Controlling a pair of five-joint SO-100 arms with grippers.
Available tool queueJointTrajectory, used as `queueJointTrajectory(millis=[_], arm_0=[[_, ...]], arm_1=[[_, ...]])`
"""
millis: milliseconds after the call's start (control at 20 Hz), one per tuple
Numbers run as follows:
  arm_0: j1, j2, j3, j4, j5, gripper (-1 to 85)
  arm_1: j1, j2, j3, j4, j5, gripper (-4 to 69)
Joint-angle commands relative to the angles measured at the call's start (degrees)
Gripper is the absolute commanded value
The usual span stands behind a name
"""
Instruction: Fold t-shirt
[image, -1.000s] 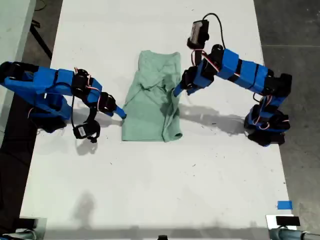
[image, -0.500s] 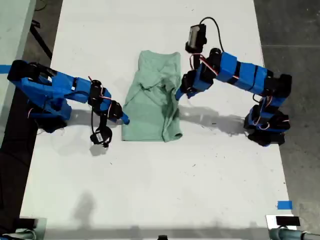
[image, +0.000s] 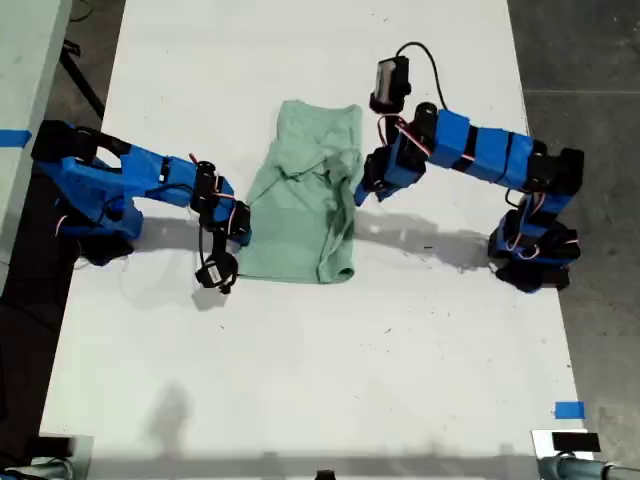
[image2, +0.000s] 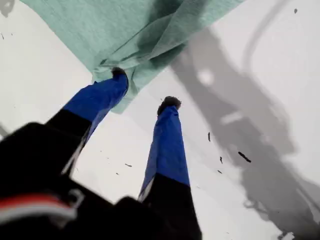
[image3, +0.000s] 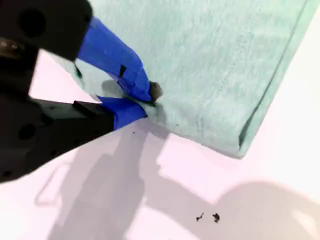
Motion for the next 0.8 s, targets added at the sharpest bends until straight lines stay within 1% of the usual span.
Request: queueJointTrajectory(millis=[0,100,150,250,350,400,450,650,750], arm_0=[[-0.62,0.88,-1.67,0.35,0.0,0.0],[-1.32,1.67,-2.02,2.81,0.26,0.0],[-2.46,3.78,-2.29,6.15,0.62,0.0],[-6.86,11.25,-2.29,15.47,2.37,0.0],[-12.48,16.52,-3.43,22.94,6.15,0.0],[-13.8,17.93,-3.87,23.99,7.65,0.0],[-13.45,18.72,-5.01,23.64,8.26,0.0],[-4.22,7.12,-22.15,22.15,8.53,0.0],[-0.09,-4.04,-35.07,23.64,9.05,0.0]], arm_1=[[-0.26,5.27,0.09,-1.41,0.35,17.3],[-0.09,5.63,0.79,-1.67,0.35,17.2],[0.0,5.98,1.23,-1.76,0.35,17.2],[0.26,7.21,2.9,-2.46,0.44,17.2],[0.44,8.53,4.57,-3.16,0.62,17.1],[0.53,9.14,5.27,-3.52,0.62,17.0],[0.62,9.76,6.06,-3.69,0.7,17.0],[0.7,11.78,8.09,-4.22,1.14,17.0],[0.7,12.22,8.53,-4.22,1.23,16.9]])
